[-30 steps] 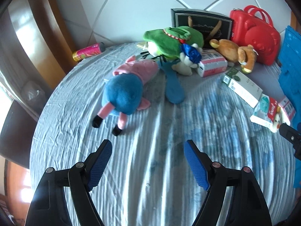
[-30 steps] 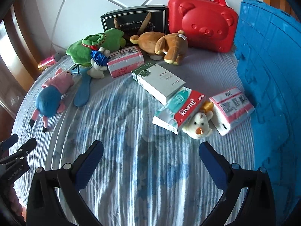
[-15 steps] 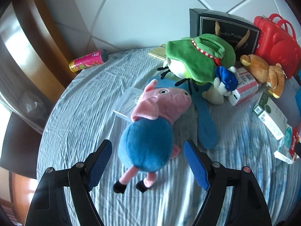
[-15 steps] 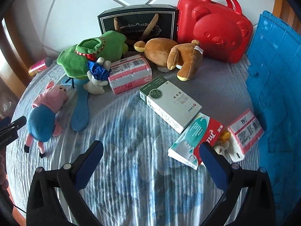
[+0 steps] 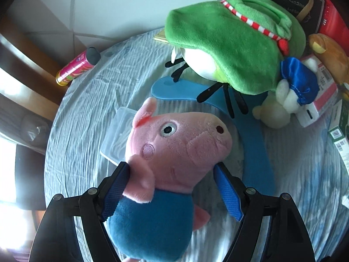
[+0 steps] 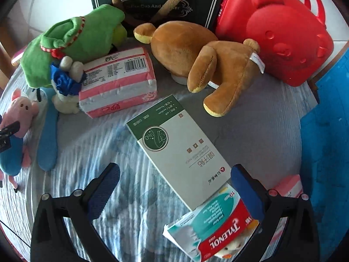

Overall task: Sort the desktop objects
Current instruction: 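Grasp the pink pig plush with the left tool while the right tool grasps the green-white patch box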

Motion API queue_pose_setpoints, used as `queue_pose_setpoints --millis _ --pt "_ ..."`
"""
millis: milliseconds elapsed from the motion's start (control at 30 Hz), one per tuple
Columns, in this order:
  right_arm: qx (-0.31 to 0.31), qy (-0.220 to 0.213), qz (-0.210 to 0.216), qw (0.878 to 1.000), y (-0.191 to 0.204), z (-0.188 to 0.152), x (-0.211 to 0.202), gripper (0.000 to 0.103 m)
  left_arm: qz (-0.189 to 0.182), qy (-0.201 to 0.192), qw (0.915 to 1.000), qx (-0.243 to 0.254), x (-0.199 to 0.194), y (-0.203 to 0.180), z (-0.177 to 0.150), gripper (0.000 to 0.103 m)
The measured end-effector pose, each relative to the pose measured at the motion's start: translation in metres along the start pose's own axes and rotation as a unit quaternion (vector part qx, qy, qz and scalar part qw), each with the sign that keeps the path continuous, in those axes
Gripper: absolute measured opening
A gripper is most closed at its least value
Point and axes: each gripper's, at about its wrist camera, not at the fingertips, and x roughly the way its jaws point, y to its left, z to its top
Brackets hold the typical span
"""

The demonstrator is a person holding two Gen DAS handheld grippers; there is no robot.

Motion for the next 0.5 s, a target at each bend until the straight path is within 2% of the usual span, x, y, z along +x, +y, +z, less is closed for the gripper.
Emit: queue_pose_setpoints --millis 100,300,500 --pt "-0.012 0.017 0.002 1.0 -0.004 0.006 0.025 0.103 0.011 0.0 0.9999 0.007 0.005 -0.004 0.004 0.082" --pt "-0.054 0.032 0.003 0.998 -0.002 0.016 0.054 0.103 0.006 0.004 1.0 0.005 0.013 -0.003 0.012 0.085" --pt "-0.053 0.039 0.017 0.998 -0.002 0.022 0.07 0.103 0.007 -0.002 1.0 -0.003 0.018 -0.006 0.015 0.086"
